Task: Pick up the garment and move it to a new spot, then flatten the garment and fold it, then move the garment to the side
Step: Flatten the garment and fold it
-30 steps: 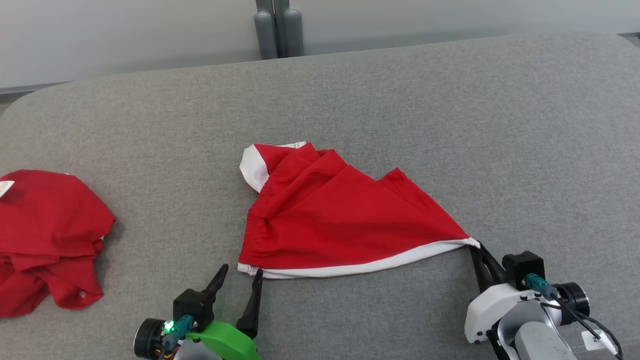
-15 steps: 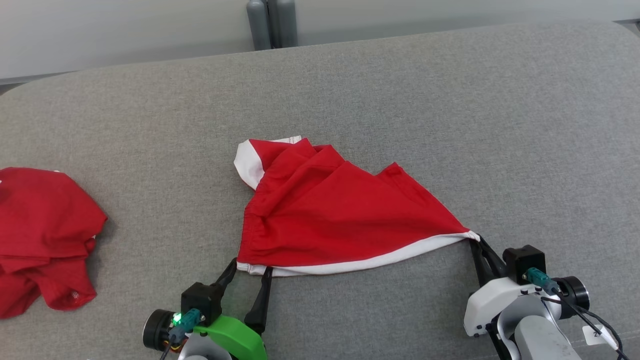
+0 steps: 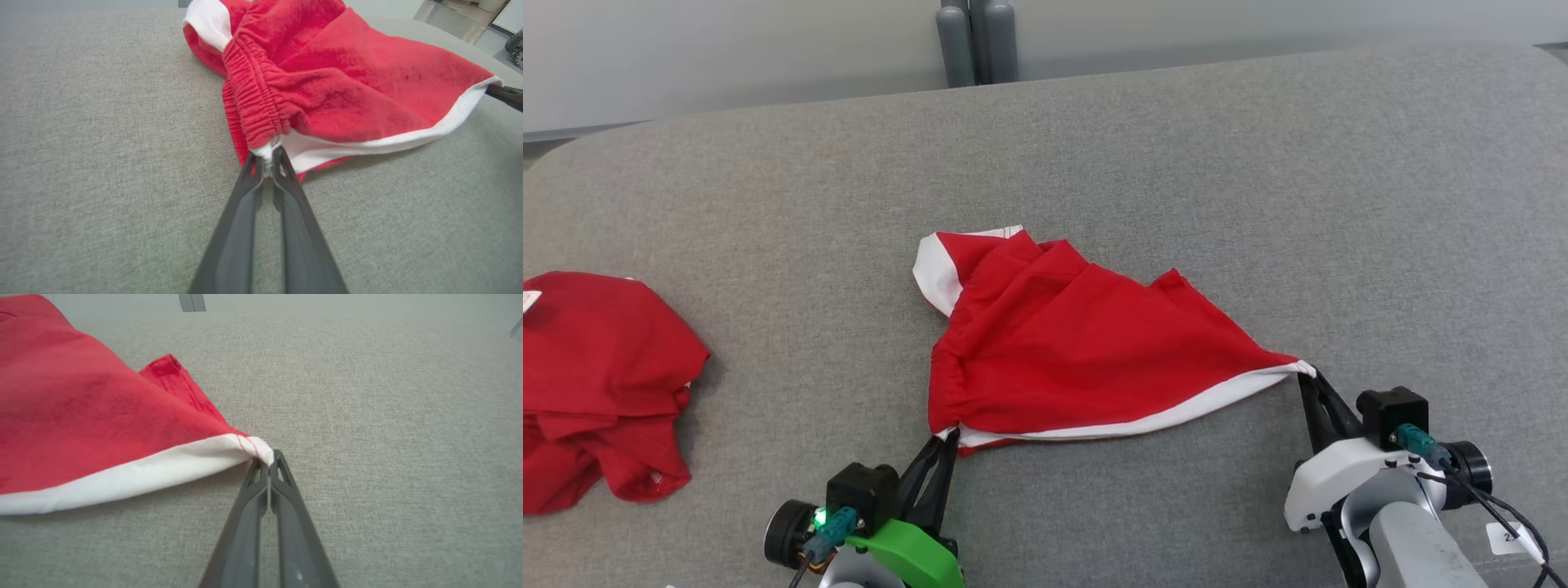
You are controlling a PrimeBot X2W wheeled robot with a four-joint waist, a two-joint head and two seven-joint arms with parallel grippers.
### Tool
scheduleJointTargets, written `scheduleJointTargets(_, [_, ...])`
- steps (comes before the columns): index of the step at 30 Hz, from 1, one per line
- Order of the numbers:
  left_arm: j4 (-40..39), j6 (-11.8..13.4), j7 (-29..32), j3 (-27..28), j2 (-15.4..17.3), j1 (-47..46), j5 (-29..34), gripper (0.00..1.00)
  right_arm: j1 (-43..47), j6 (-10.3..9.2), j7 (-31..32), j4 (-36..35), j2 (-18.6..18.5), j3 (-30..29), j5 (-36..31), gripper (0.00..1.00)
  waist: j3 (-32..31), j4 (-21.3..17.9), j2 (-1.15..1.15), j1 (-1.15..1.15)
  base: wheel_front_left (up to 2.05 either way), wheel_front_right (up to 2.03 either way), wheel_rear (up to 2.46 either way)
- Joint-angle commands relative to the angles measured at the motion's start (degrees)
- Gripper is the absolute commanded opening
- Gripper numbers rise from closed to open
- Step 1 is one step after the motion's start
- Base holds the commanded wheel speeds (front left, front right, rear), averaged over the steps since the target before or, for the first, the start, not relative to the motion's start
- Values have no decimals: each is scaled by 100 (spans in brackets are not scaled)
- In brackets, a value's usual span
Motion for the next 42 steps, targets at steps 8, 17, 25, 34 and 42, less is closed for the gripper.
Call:
scheduleJointTargets(8, [-601,-13,-3,-77,257,-101,-93,0,-96,-4,-17,-535,-19,-83,546,0,-492,169,0,0,0,0,0])
scheduleJointTargets(17, [-945,-3,-3,334,663,-882,-146,0,-574,-6,-17,-1414,-22,-53,845,0,-935,204,0,0,0,0,0])
scheduleJointTargets(25, [-848,-1,123,387,1152,-2519,-247,0,-1580,-8,-17,-1866,-27,-146,774,0,-975,184,0,0,0,0,0])
scheduleJointTargets(34, [-200,43,532,287,1049,-4387,-317,0,-3249,-8,-17,-1324,-23,-184,240,0,121,97,0,0,0,0,0])
scheduleJointTargets(42, [423,136,165,213,962,-5929,83,0,-4845,-7,-17,-944,-93,-368,-172,0,1527,24,0,0,0,0,0])
